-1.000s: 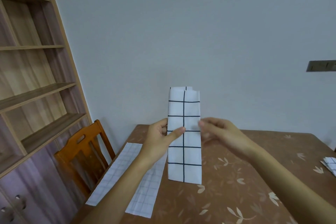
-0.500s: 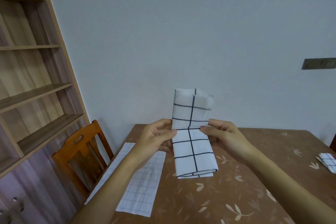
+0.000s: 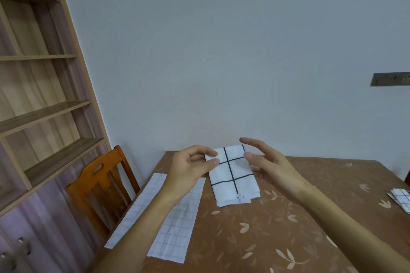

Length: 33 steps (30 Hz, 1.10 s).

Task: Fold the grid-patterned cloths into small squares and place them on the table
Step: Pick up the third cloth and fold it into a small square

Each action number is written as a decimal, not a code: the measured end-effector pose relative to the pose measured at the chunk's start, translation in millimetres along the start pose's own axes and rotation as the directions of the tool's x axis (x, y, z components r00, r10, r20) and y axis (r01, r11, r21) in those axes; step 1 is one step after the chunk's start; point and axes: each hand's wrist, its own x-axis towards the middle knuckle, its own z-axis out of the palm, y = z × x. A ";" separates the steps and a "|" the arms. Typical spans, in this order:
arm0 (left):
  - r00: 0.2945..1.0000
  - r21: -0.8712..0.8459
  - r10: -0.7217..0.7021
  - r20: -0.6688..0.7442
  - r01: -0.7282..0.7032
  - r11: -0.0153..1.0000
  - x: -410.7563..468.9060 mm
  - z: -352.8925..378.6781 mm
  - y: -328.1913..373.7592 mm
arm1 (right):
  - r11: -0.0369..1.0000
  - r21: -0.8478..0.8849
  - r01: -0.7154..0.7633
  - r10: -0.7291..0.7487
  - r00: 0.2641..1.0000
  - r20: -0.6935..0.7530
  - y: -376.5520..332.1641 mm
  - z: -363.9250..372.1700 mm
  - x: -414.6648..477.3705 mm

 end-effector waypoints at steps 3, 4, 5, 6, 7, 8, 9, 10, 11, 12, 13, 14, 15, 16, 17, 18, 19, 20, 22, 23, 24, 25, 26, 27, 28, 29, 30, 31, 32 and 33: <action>0.994 0.012 0.074 -0.078 -0.073 0.997 0.3 5.3 -2.5 | 0.994 -0.052 -0.094 0.097 0.994 0.060 0.5 7.2 -3.8; 0.992 0.017 0.087 -0.096 -0.086 0.996 0.0 6.5 -3.3 | 0.993 -0.068 -0.098 0.104 0.991 0.087 1.9 8.5 -4.4; 0.989 0.019 0.096 -0.109 -0.095 0.995 -0.1 6.9 -4.6 | 0.991 -0.095 -0.092 0.101 0.990 0.094 3.3 9.2 -4.8; 0.988 0.018 0.096 -0.119 -0.095 0.995 -0.7 6.8 -5.3 | 0.990 -0.113 -0.080 0.090 0.993 0.081 6.0 8.8 -4.5; 0.989 0.018 0.084 -0.122 -0.082 0.996 -0.7 5.4 -7.5 | 0.989 -0.128 -0.071 0.079 0.995 0.054 9.3 7.5 -4.1; 0.992 0.018 0.056 -0.112 -0.054 0.998 -0.9 3.7 -9.2 | 0.988 -0.138 -0.070 0.072 0.997 0.017 12.3 4.9 -3.3; 0.996 0.033 0.016 -0.082 -0.014 0.999 -1.4 1.2 -11.4 | 0.985 -0.159 -0.067 0.065 0.998 -0.018 15.0 1.8 -2.6; 0.999 0.056 -0.035 -0.027 0.036 0.998 -1.7 -1.5 -14.3 | 0.980 -0.190 -0.060 0.054 0.998 -0.039 18.1 -1.2 -2.1; 0.995 0.089 -0.091 0.042 0.087 0.992 -2.0 -3.9 -17.3 | 0.973 -0.226 -0.051 0.042 0.998 -0.043 19.9 -3.4 -2.9; 0.983 0.128 -0.146 0.107 0.132 0.983 -2.4 -5.2 -21.3 | 0.967 -0.252 -0.042 0.034 0.999 -0.038 23.0 -5.5 -4.1; 0.970 0.163 -0.187 0.156 0.162 0.973 -3.7 -5.1 -25.2 | 0.961 -0.276 -0.031 0.027 0.999 -0.019 26.0 -6.7 -5.6; 0.959 0.191 -0.216 0.182 0.181 0.965 -5.3 -3.3 -29.8 | 0.953 -0.301 -0.018 0.022 1.000 0.007 30.4 -7.6 -6.9; 0.951 0.214 -0.240 0.192 0.198 0.957 -7.6 0.7 -34.0 | 0.946 -0.323 -0.016 0.027 0.999 0.030 35.3 -7.7 -8.6; 0.948 0.237 -0.255 0.188 0.208 0.949 -10.2 6.4 -39.0 | 0.941 -0.338 -0.019 0.036 0.998 0.046 40.3 -6.8 -10.0; 0.955 0.267 -0.248 0.164 0.199 0.943 -11.9 12.0 -46.3 | 0.937 -0.348 -0.024 0.044 0.998 0.048 46.2 -5.5 -10.9; 0.967 0.299 -0.219 0.130 0.173 0.939 -12.9 17.5 -56.0 | 0.938 -0.345 -0.035 0.048 0.998 0.029 52.2 -4.2 -11.9; 0.978 0.327 -0.181 0.098 0.140 0.935 -14.2 22.4 -66.3 | 0.945 -0.320 -0.062 0.061 0.998 -0.013 58.3 -2.2 -13.3; 0.986 0.340 -0.145 0.078 0.111 0.934 -16.1 27.4 -76.9 | 0.954 -0.275 -0.115 0.100 0.993 -0.070 66.7 -0.2 -14.7; 0.994 0.348 -0.102 0.041 0.081 0.934 -21.3 36.8 -100.6 | 0.955 -0.188 -0.229 0.201 0.967 -0.153 87.4 4.5 -19.9; 0.996 0.359 -0.088 0.015 0.077 0.930 -25.2 41.4 -111.8 | 0.950 -0.165 -0.265 0.235 0.955 -0.182 100.7 7.3 -23.3; 0.997 0.378 -0.073 -0.019 0.075 0.923 -29.4 45.5 -124.3 | 0.943 -0.162 -0.291 0.255 0.944 -0.210 114.4 10.7 -26.6; 0.997 0.406 -0.059 -0.055 0.076 0.911 -33.9 49.4 -136.6 | 0.934 -0.179 -0.310 0.265 0.935 -0.235 127.9 14.5 -30.4; 0.995 0.440 -0.046 -0.091 0.081 0.894 -38.1 53.0 -150.6 | 0.922 -0.205 -0.330 0.272 0.925 -0.266 141.7 18.7 -33.4; 0.992 0.477 -0.029 -0.122 0.085 0.875 -42.4 55.7 -164.3 | 0.910 -0.236 -0.341 0.266 0.916 -0.299 154.7 23.3 -36.5; 0.990 0.522 -0.006 -0.138 0.078 0.849 -45.6 57.0 -181.0 | 0.900 -0.268 -0.345 0.249 0.909 -0.335 166.3 28.1 -39.6; 0.989 0.562 0.015 -0.147 0.071 0.824 -49.3 58.7 -195.9 | 0.885 -0.314 -0.343 0.220 0.904 -0.368 177.5 31.9 -42.7; 0.988 0.591 0.030 -0.153 0.067 0.804 -53.4 60.1 -210.7 | 0.862 -0.374 -0.342 0.189 0.902 -0.389 189.7 34.0 -45.5; 0.987 0.618 0.030 -0.158 0.075 0.782 -57.9 61.6 -224.2 | 0.834 -0.434 -0.341 0.168 0.905 -0.390 201.8 35.1 -48.7; 0.987 0.650 0.028 -0.161 0.085 0.755 -62.4 63.4 -234.7 | 0.803 -0.486 -0.345 0.170 0.914 -0.369 215.7 35.1 -52.4; 0.986 0.679 0.006 -0.166 0.110 0.726 -67.0 65.5 -242.0 | 0.770 -0.528 -0.357 0.193 0.920 -0.340 229.3 35.3 -56.3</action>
